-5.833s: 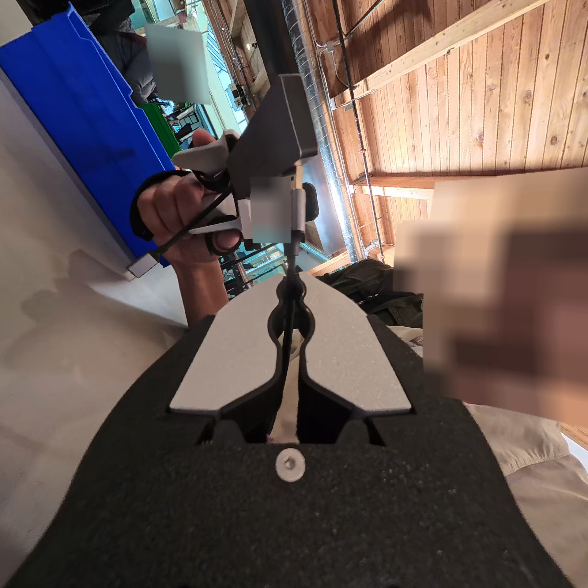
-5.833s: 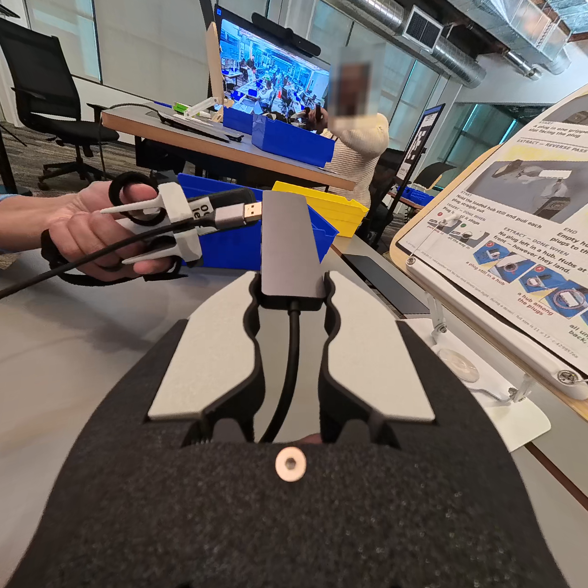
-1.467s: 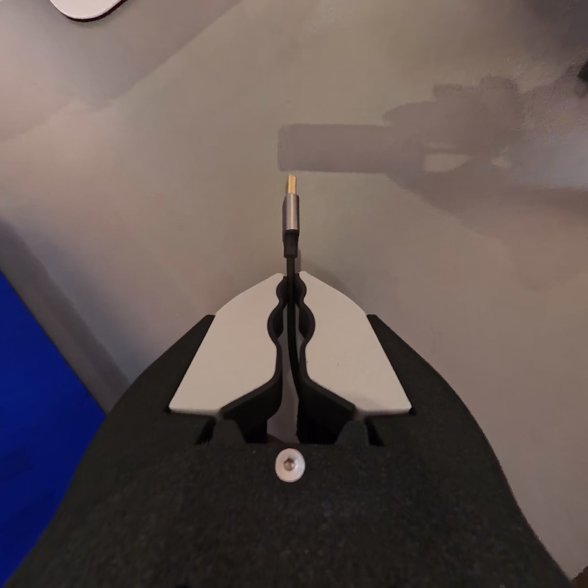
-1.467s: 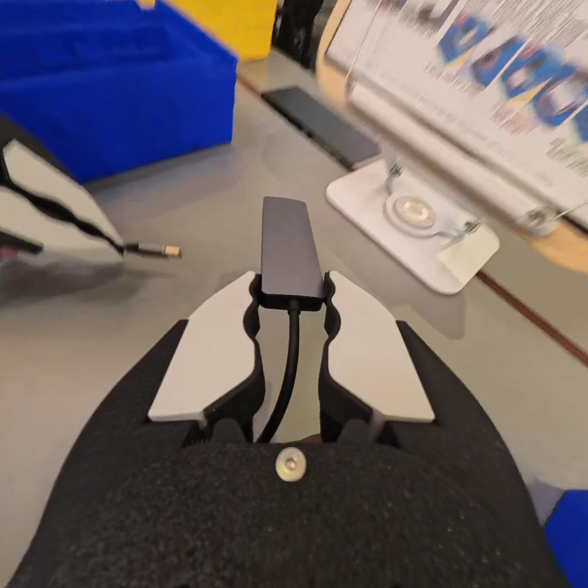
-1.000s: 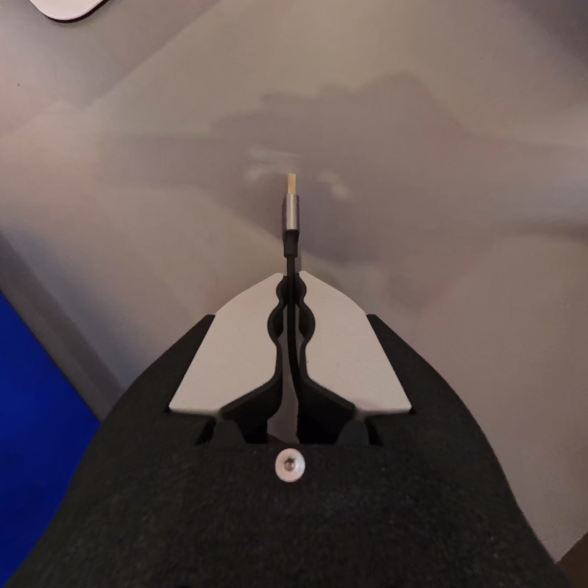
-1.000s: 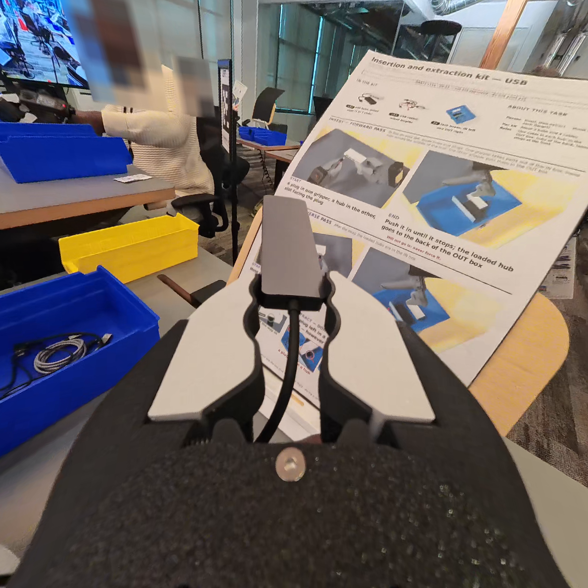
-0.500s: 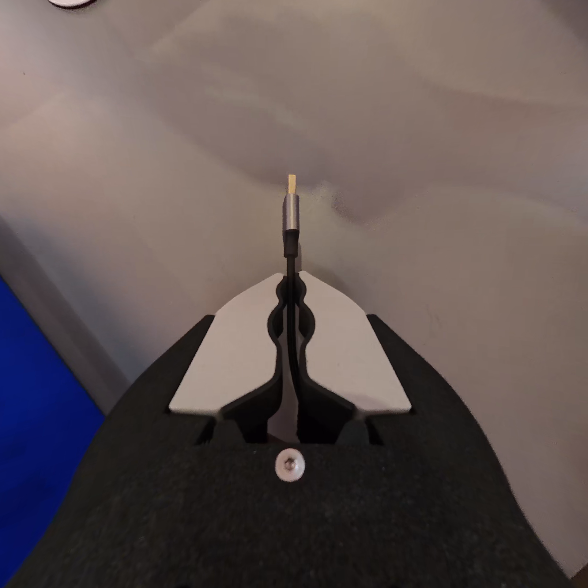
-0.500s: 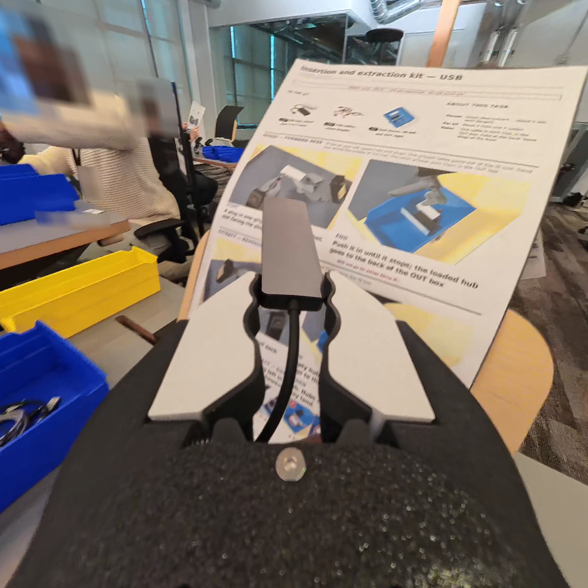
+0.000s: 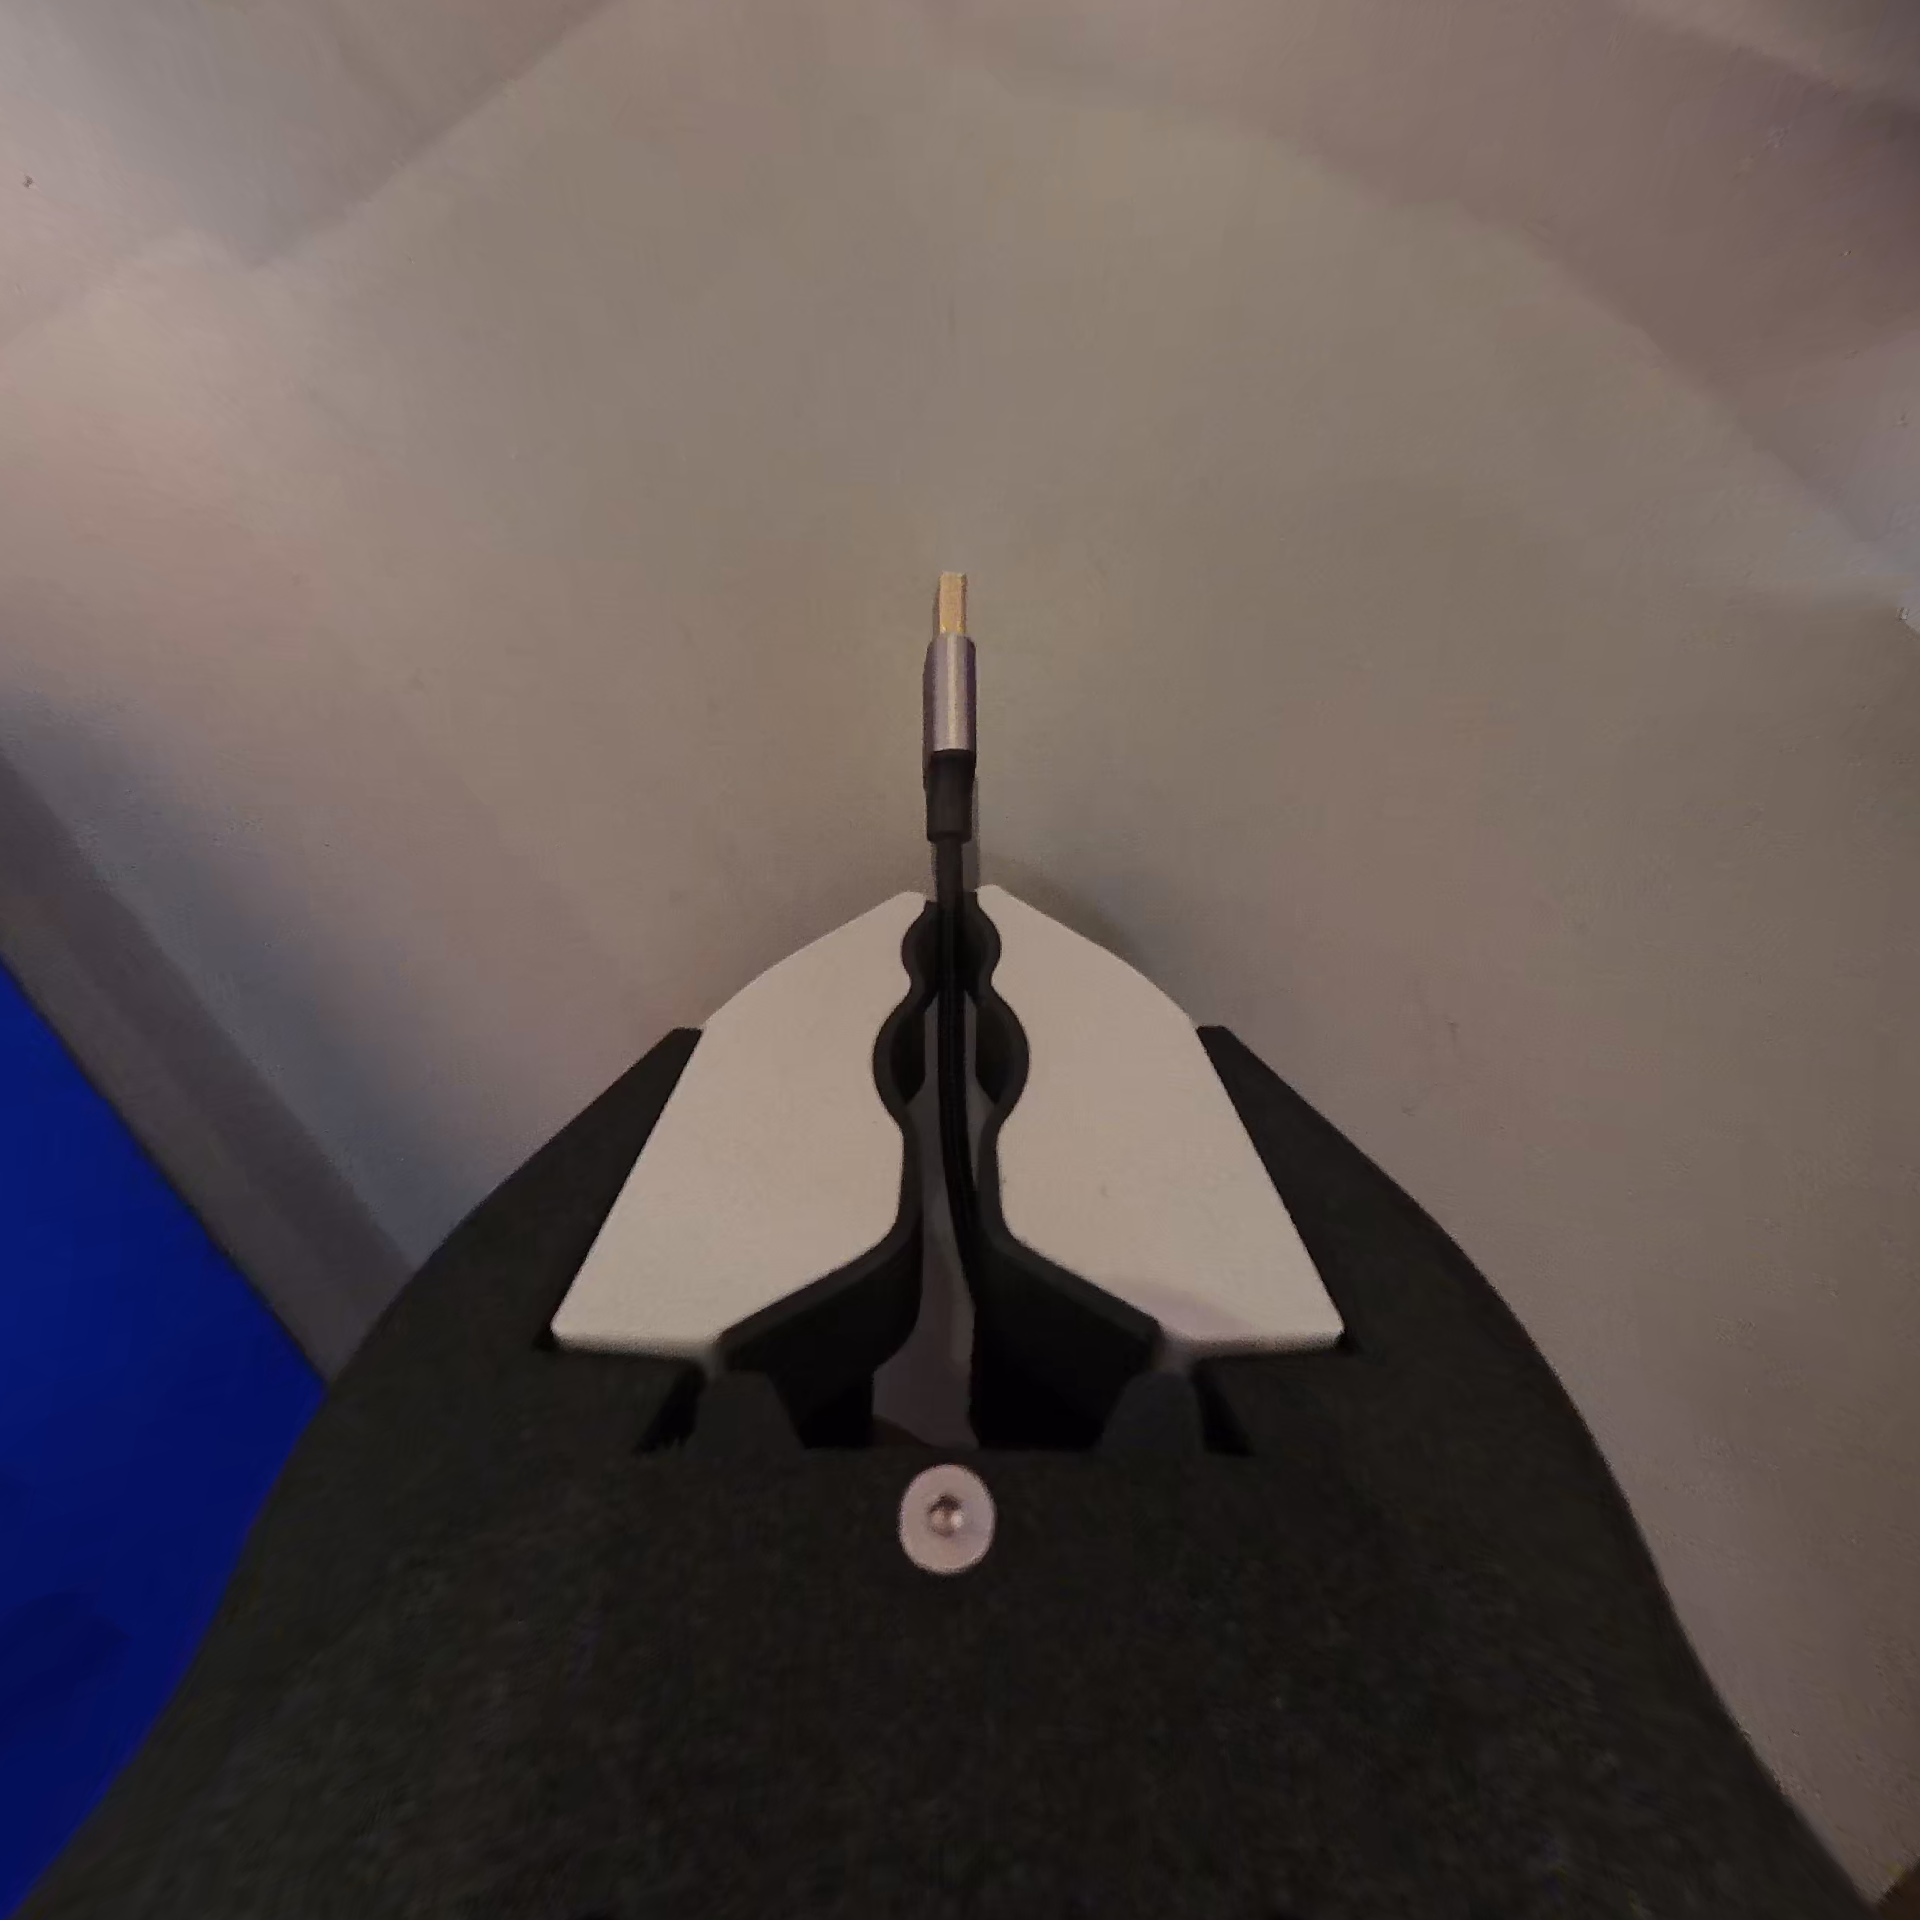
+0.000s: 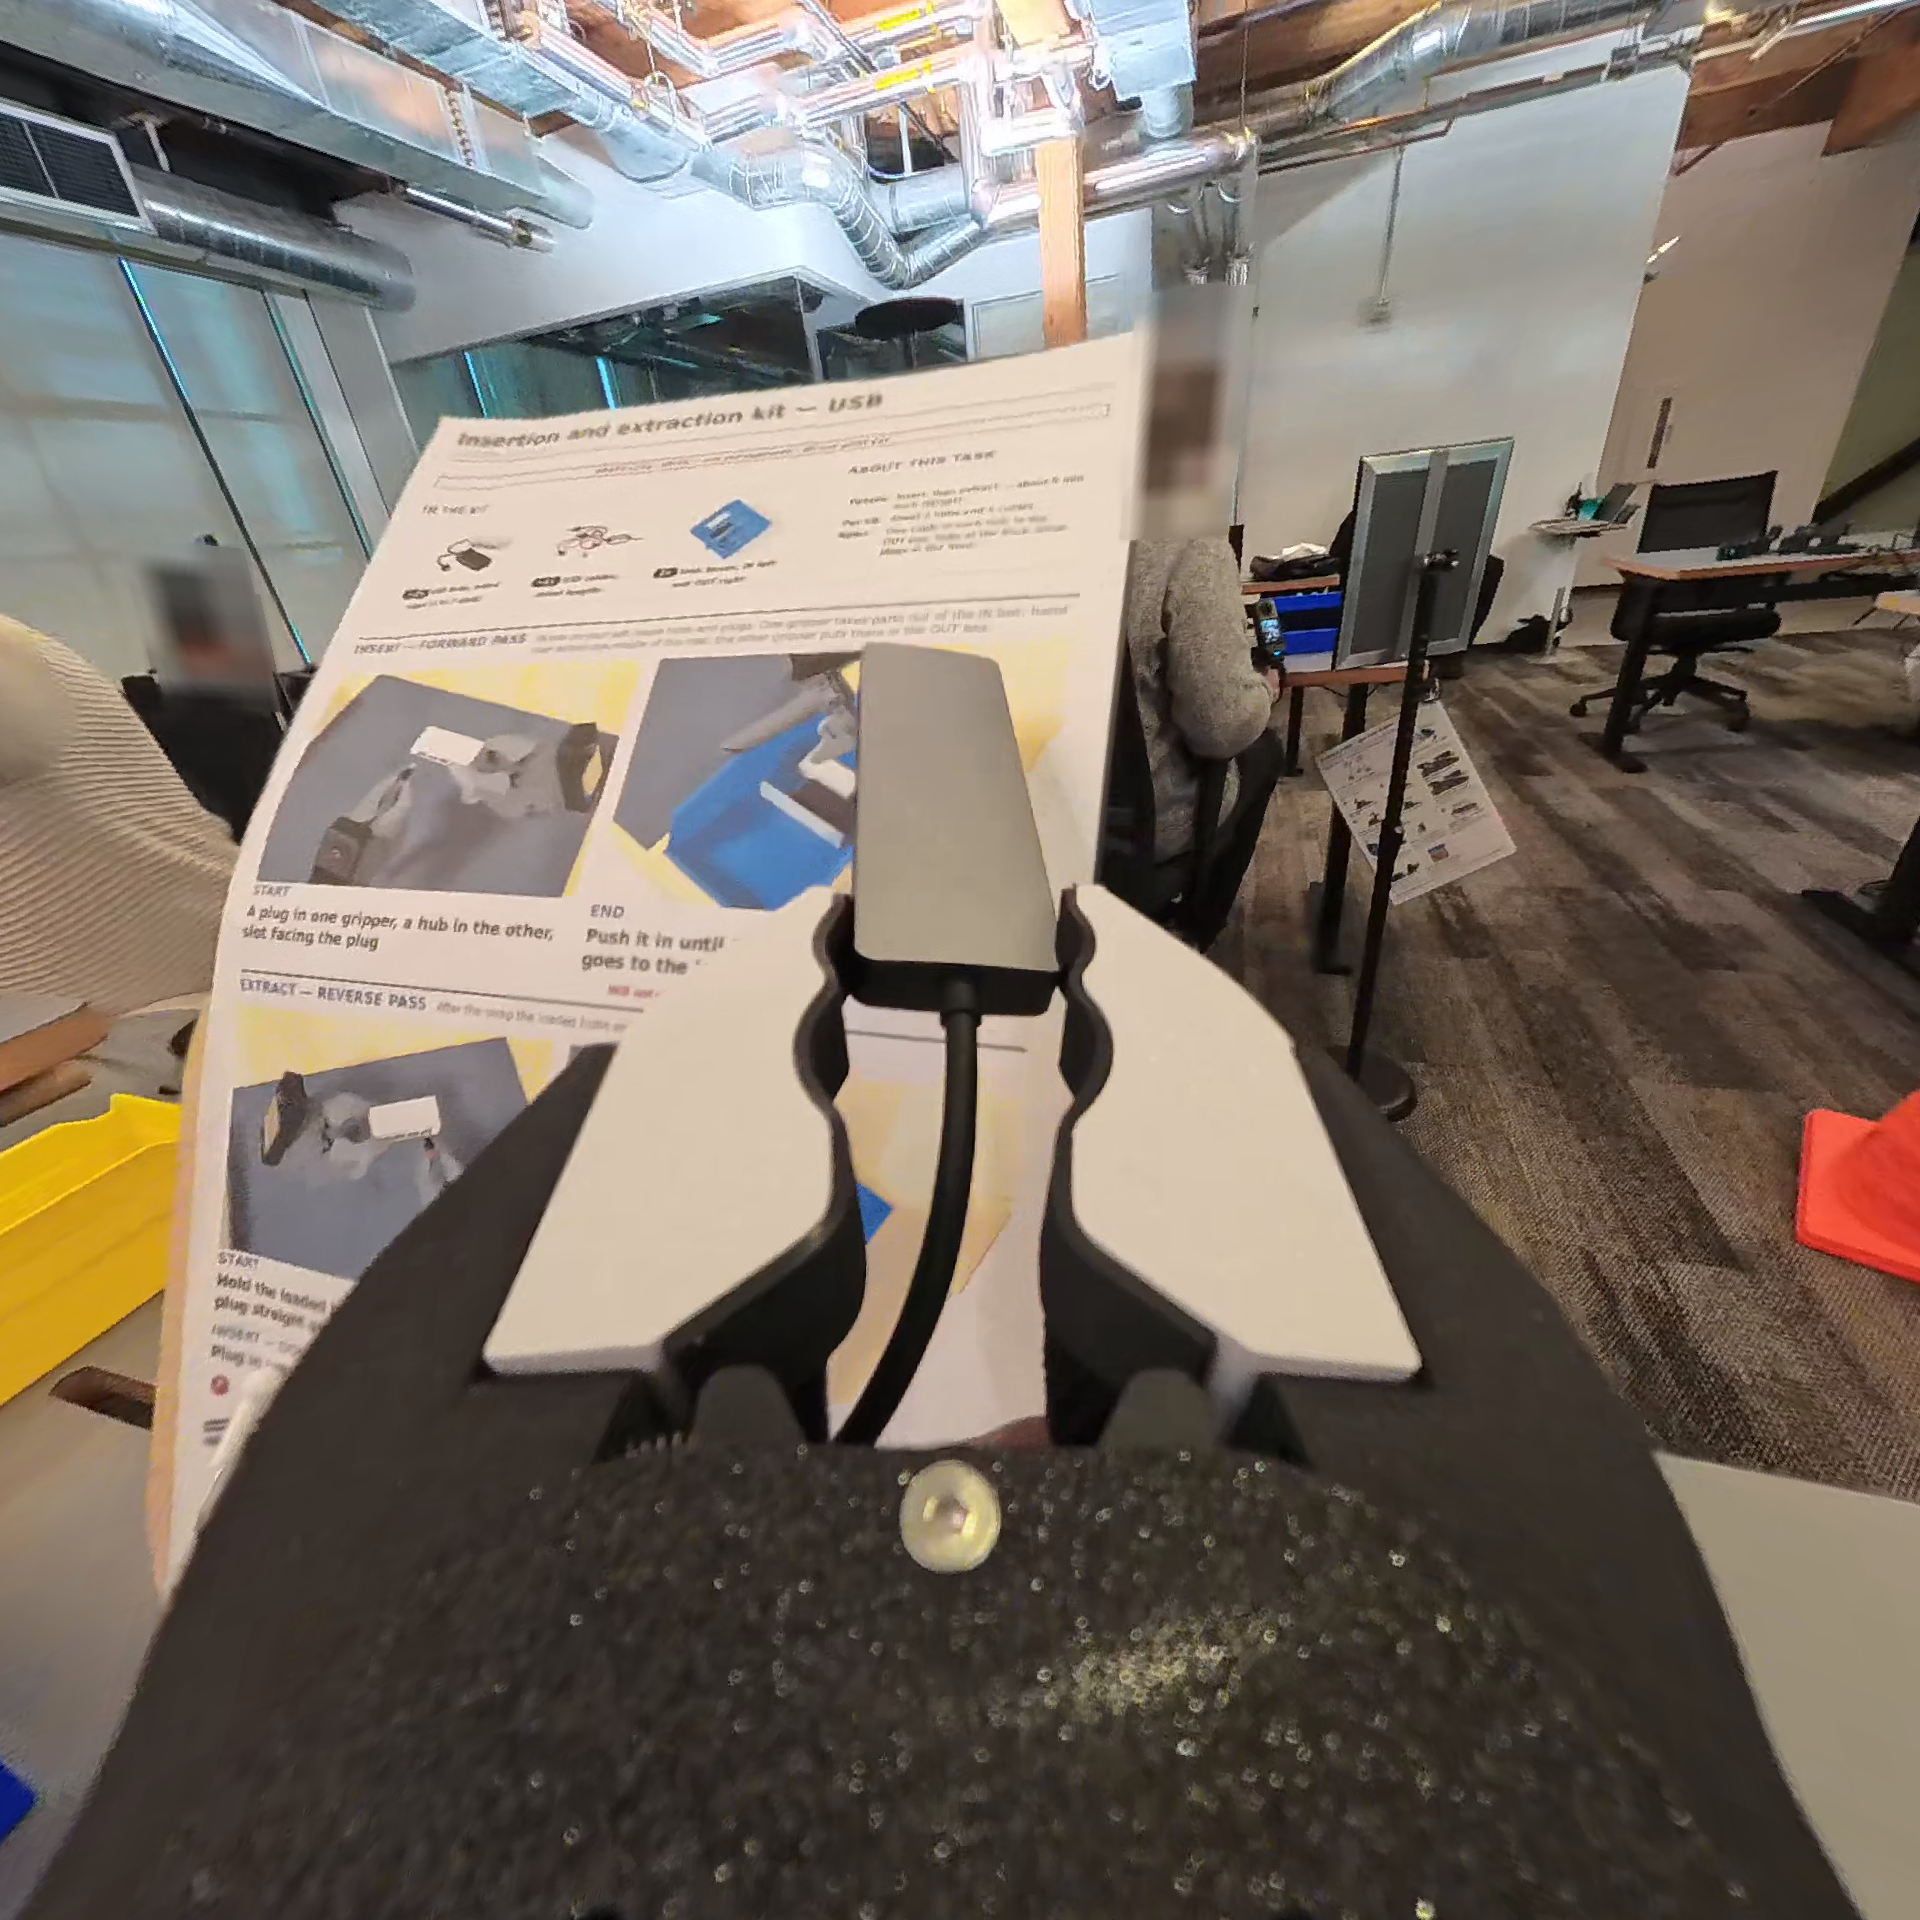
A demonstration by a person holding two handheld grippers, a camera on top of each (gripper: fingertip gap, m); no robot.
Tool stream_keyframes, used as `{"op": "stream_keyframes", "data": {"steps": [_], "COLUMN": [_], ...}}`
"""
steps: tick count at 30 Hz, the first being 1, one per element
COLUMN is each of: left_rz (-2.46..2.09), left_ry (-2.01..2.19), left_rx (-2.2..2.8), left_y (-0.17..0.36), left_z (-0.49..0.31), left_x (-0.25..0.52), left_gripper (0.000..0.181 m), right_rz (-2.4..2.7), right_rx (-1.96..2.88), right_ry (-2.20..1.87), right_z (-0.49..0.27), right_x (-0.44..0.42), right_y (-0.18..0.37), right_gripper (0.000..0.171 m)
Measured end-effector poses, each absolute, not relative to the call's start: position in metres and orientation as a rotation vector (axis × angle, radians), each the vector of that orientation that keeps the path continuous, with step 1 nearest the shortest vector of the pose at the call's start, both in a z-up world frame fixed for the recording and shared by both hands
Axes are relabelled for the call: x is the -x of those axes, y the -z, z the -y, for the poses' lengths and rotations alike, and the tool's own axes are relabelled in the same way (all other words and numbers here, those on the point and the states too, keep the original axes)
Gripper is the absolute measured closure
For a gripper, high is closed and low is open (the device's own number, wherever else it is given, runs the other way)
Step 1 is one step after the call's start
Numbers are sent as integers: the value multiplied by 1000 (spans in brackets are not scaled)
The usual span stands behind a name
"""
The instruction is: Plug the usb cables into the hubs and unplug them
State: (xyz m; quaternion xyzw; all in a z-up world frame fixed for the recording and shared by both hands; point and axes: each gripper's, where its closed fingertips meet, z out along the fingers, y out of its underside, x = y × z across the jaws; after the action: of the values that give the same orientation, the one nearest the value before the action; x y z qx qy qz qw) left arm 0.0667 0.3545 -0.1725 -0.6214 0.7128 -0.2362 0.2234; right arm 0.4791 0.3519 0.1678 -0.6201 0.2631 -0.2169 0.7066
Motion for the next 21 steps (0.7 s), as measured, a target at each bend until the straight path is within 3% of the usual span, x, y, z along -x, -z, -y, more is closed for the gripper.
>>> {"op": "stream_keyframes", "data": {"steps": [9,14,21], "left_rz": [-1947,-1897,-1861], "left_ry": [629,563,588], "left_rx": [1740,1748,1728], "left_y": [174,169,152], "left_z": [-360,-374,-379], "left_x": [-66,-59,-51], "left_gripper": [177,177,178], "right_rz": [-332,-332,-137], "right_rx": [1491,1509,1809], "right_ry": [413,424,333], "right_z": [-443,-430,-368], "right_x": [-406,-391,-288], "right_y": [-167,-167,-63], "right_gripper": [134,134,134]}}
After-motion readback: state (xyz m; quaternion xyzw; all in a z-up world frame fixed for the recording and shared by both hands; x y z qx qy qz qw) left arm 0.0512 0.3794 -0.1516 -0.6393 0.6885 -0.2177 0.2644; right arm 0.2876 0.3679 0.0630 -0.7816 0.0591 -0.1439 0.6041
